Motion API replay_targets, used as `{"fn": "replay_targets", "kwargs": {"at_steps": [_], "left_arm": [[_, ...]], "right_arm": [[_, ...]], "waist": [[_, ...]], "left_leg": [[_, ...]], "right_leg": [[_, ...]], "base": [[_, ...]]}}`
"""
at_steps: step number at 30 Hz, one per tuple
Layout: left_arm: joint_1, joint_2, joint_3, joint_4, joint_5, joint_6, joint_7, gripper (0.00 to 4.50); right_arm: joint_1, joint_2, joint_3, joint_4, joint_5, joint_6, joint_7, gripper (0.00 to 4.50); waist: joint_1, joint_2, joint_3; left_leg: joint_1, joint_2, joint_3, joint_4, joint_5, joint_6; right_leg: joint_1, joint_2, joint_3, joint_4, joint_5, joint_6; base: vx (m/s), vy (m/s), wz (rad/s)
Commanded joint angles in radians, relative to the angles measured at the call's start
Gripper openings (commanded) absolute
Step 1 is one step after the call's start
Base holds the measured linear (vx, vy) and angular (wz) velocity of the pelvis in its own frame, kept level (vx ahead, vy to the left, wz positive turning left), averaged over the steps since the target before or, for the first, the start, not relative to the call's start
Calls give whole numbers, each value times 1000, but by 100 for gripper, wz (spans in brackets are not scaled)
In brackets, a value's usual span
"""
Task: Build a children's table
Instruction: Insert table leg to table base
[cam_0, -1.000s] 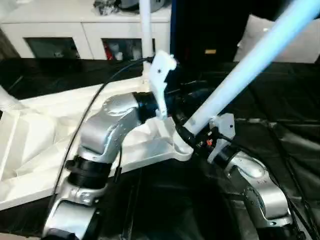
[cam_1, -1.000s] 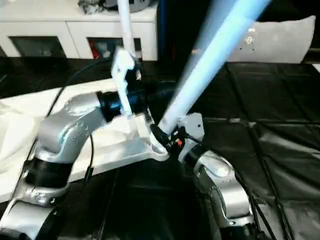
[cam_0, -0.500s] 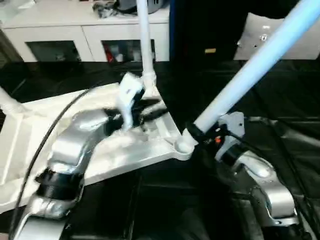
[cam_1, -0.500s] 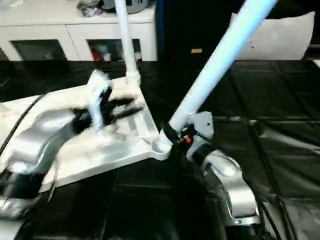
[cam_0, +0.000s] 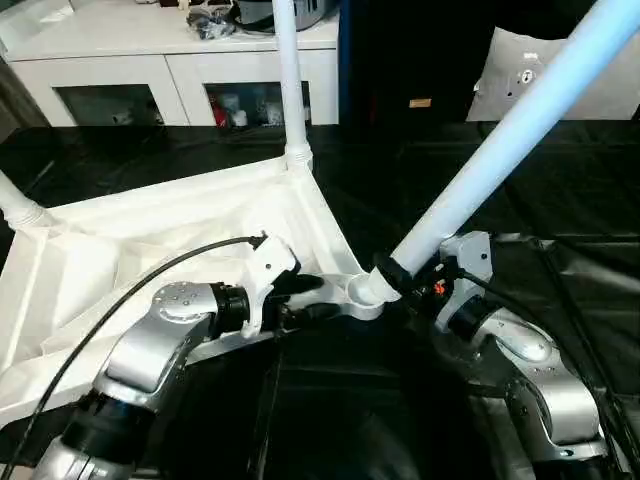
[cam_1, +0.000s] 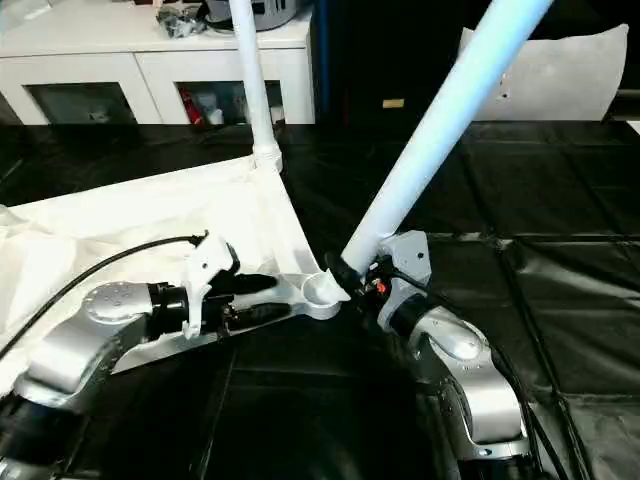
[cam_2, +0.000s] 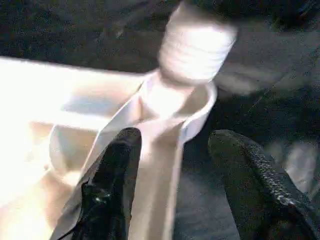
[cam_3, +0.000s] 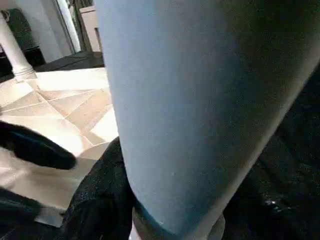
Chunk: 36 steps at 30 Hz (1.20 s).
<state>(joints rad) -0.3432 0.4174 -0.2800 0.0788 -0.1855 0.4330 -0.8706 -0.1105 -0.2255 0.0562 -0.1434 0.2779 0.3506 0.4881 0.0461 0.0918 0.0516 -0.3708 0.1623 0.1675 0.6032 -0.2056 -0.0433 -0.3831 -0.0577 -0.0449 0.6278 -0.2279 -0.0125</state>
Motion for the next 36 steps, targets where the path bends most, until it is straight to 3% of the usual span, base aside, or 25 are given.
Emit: {"fn": "replay_targets", "kwargs": {"at_steps": [1, 3, 4, 9, 15, 21, 23, 27, 28, 32, 36], "left_arm": [[-13, 14, -24, 35, 31, -29, -11, 224], [-19, 17, -39, 68, 44, -54, -22, 220], [-21, 18, -44, 82, 49, -65, -29, 193], [-36, 25, -53, 138, 66, -105, -70, 165], [-47, 42, -59, 169, 67, -119, -99, 110], [-38, 57, -54, 180, 69, -130, -133, 68], [-36, 59, -54, 182, 70, -133, -135, 51], [-32, 83, -69, 187, 94, -140, -145, 21], [-31, 93, -76, 193, 110, -151, -145, 8], [-41, 121, -98, 205, 163, -175, -139, 0], [-64, 94, -72, 229, 112, -281, -206, 0]], "right_arm": [[4, -4, 10, -31, 9, 16, 5, 191], [8, -9, 11, -36, 11, 20, 6, 191], [9, -11, 12, -38, 11, 21, 7, 191], [7, -18, 9, -41, 11, 33, 13, 191], [-18, -26, 25, -42, 18, 59, 29, 191], [-106, -35, 64, -18, 44, 122, 90, 191], [-118, -37, 70, -13, 44, 128, 98, 191], [-161, -37, 96, 15, 31, 133, 119, 191], [-170, -38, 103, 22, 28, 136, 126, 191], [-184, -44, 119, 42, 13, 143, 129, 191], [-161, -73, 125, 34, -9, 170, 115, 191]], "waist": [[0, -13, -65], [-1, -14, -66], [-1, -12, -65], [-3, -18, -61], [-3, -20, -63], [-7, -24, -64], [-6, -20, -64], [-3, -22, -66], [-4, -30, -64], [-6, -24, -63], [-5, -29, -65]], "left_leg": [[1, 52, -25, -63, -67, 51], [1, 53, -24, -63, -55, 59], [2, 53, -23, -62, -64, 61], [1, 53, -22, -64, -93, 57], [3, 54, -22, -64, -79, 61], [1, 54, -22, -61, -60, 72], [3, 54, -21, -60, -58, 71], [3, 55, -22, -61, -55, 66], [2, 55, -21, -62, -59, 65], [3, 56, -21, -64, -77, 51], [7, 54, -20, -64, -89, 36]], "right_leg": [[50, -78, 49, -76, -46, -179], [49, -78, 47, -73, -17, -192], [48, -79, 47, -75, -24, -196], [49, -82, 49, -81, -90, -196], [48, -82, 49, -77, -83, -199], [49, -82, 48, -74, -57, -211], [47, -82, 48, -72, -52, -215], [49, -82, 48, -69, -36, -217], [50, -82, 49, -70, -33, -218], [49, -83, 49, -72, -60, -213], [49, -81, 51, -74, -64, -208]], "base": [[0, 0, 0], [0, 0, 0], [0, 0, 0], [0, 0, 0], [0, 0, 0], [0, 0, 0], [0, 0, 0], [0, 0, 0], [0, 0, 0], [0, 0, 0], [0, 0, 0]]}}
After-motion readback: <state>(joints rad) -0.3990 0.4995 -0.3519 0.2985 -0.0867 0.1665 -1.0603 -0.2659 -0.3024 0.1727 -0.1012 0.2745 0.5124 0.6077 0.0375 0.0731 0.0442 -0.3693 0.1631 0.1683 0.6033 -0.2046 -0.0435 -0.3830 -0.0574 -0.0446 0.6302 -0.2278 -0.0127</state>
